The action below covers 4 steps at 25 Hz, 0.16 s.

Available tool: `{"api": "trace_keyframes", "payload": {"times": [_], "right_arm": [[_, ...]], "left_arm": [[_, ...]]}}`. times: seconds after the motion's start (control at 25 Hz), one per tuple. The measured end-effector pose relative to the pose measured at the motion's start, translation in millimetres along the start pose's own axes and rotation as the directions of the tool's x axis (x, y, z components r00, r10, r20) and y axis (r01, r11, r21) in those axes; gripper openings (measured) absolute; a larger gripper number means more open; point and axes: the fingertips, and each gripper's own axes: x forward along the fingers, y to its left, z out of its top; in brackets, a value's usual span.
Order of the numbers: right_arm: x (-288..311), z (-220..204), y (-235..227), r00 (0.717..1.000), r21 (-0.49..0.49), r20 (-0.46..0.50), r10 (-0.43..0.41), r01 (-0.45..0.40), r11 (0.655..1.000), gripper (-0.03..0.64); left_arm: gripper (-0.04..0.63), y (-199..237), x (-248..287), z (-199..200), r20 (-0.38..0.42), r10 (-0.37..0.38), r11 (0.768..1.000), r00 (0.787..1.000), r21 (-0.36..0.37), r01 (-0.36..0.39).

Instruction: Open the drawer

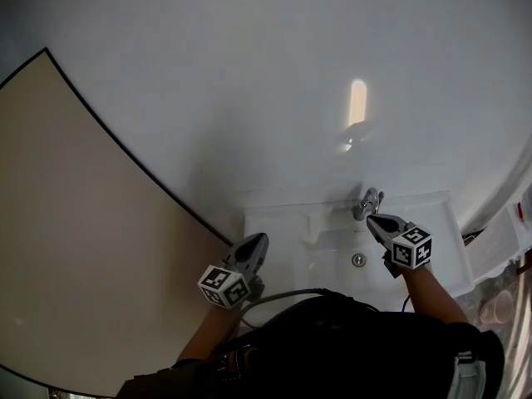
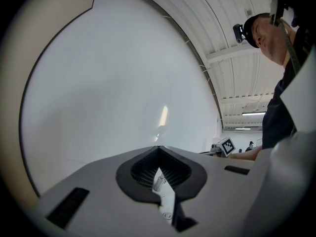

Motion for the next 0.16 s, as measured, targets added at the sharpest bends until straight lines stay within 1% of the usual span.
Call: {"api": "trace_keyframes", "payload": {"times": [0.16], "right_arm": [[2.6,1.4,1.5,1.000,-0.005,-0.002,0.010,-0.010,1.000,-0.002]], "left_arm": [[0.000,-0.1,-1.2,0.0,0.000,0.007,1.000,1.000,-0.003,-0.007]]}}
